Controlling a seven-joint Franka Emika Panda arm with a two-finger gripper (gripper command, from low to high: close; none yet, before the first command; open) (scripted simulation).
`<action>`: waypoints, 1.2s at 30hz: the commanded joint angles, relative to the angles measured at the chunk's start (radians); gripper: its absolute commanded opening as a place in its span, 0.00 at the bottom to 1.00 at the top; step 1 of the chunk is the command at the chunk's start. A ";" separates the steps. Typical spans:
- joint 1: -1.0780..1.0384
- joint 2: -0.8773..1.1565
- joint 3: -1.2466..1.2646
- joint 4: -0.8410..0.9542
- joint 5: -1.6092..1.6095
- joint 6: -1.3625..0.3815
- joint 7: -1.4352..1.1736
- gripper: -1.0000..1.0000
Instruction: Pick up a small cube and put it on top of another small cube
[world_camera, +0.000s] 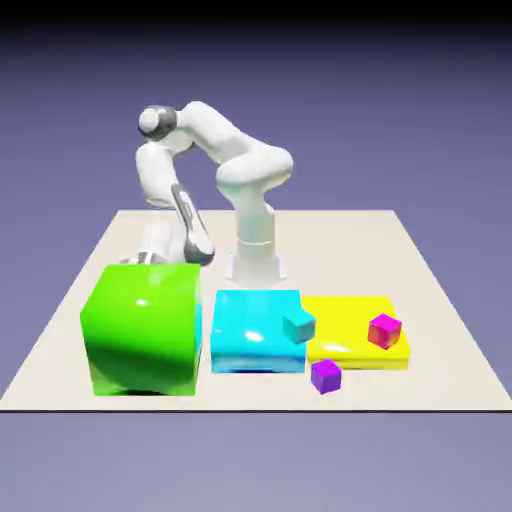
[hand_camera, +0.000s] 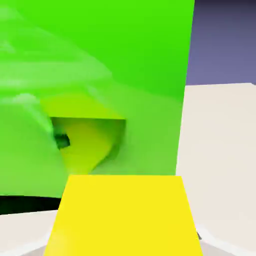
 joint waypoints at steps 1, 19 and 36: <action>-0.030 0.017 0.006 -0.008 -0.043 -0.012 0.034 0.00; -0.078 0.271 0.462 0.093 0.604 -0.508 -0.059 0.00; -0.047 0.521 0.989 0.252 1.344 -1.027 -0.282 0.00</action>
